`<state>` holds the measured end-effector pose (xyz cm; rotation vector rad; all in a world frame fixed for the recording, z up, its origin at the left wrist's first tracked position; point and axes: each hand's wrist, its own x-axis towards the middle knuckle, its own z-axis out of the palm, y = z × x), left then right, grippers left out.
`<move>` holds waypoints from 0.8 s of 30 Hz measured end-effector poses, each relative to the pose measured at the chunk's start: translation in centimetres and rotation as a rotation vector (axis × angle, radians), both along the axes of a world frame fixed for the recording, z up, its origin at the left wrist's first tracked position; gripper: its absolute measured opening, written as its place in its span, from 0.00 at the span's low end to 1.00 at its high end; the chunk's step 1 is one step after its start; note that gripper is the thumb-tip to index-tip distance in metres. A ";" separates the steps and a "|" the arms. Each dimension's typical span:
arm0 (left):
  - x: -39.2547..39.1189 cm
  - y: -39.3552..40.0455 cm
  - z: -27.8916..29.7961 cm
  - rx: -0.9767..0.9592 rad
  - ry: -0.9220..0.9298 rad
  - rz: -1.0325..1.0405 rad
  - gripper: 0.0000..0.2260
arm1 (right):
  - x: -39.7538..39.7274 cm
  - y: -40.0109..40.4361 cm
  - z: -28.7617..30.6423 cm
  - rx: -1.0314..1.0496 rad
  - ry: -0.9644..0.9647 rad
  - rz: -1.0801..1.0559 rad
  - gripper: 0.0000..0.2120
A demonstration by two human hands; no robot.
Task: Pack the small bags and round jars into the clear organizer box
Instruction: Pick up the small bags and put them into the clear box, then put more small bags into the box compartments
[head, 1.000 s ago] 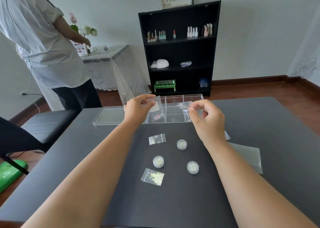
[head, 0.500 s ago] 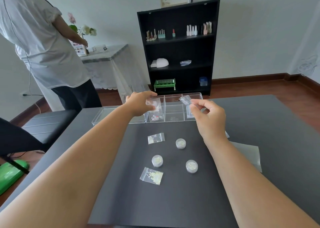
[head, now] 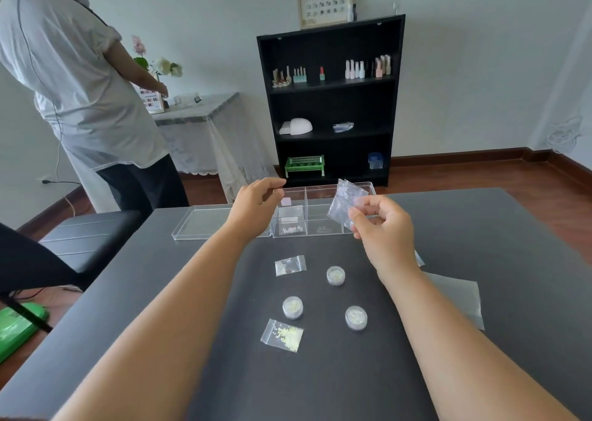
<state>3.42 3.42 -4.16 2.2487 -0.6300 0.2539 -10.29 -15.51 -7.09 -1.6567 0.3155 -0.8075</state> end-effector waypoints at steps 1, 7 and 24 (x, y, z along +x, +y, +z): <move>-0.8 0.2 -0.6 -0.048 -0.028 0.019 0.11 | 0.0 0.1 0.0 0.023 -0.007 0.021 0.07; -3.8 2.7 -4.2 0.007 -0.131 0.137 0.15 | 0.9 1.0 0.9 0.077 0.025 0.077 0.09; -3.8 3.8 -5.7 0.094 -0.180 0.098 0.17 | 10.5 4.6 3.5 -0.925 0.767 0.107 0.16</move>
